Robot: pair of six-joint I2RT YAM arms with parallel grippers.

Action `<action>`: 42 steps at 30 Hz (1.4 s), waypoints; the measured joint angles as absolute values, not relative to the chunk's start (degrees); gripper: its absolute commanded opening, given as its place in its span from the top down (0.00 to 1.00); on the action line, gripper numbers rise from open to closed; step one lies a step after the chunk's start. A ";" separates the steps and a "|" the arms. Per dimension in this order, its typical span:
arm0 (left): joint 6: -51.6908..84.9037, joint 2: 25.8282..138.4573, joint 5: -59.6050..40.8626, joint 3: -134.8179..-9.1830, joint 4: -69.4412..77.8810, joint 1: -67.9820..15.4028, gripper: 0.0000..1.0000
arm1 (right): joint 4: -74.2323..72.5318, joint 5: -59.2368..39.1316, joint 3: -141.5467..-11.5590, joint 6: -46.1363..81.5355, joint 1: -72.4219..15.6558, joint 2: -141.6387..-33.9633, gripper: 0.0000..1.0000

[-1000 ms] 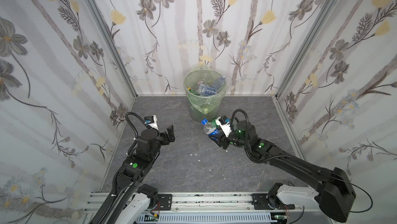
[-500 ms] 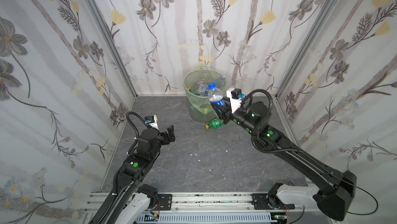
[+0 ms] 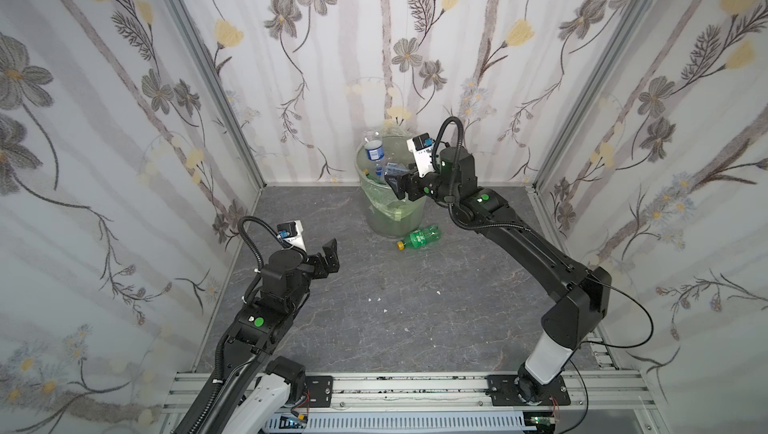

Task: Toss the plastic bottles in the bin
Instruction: 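Lift the blue-labelled bottle with the right gripper over the wastebasket and release, then lower the right gripper onto the green Sprite bottle and close it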

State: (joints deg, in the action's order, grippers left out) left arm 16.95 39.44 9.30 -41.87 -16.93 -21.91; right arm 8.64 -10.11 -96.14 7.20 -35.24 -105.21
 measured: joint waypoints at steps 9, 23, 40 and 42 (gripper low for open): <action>16.93 39.64 9.02 -41.65 -16.88 -21.91 0.00 | 1.93 -6.61 -65.23 6.09 -32.60 -88.33 0.20; 16.91 39.97 8.99 -41.67 -16.91 -21.91 0.00 | -5.54 -2.76 -58.78 20.67 -24.71 -105.51 0.18; 16.88 39.72 9.02 -41.34 -16.88 -21.91 0.00 | 0.21 1.72 -73.28 25.36 -24.14 -121.80 0.19; 16.88 40.07 9.02 -41.34 -16.93 -21.91 0.00 | 0.73 1.78 -72.58 24.62 -24.18 -121.75 0.20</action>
State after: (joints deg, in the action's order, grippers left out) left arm 16.88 40.07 9.02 -41.34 -16.93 -21.91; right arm 0.73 1.78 -72.58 24.62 -24.18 -121.75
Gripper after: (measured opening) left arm 0.997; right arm 0.808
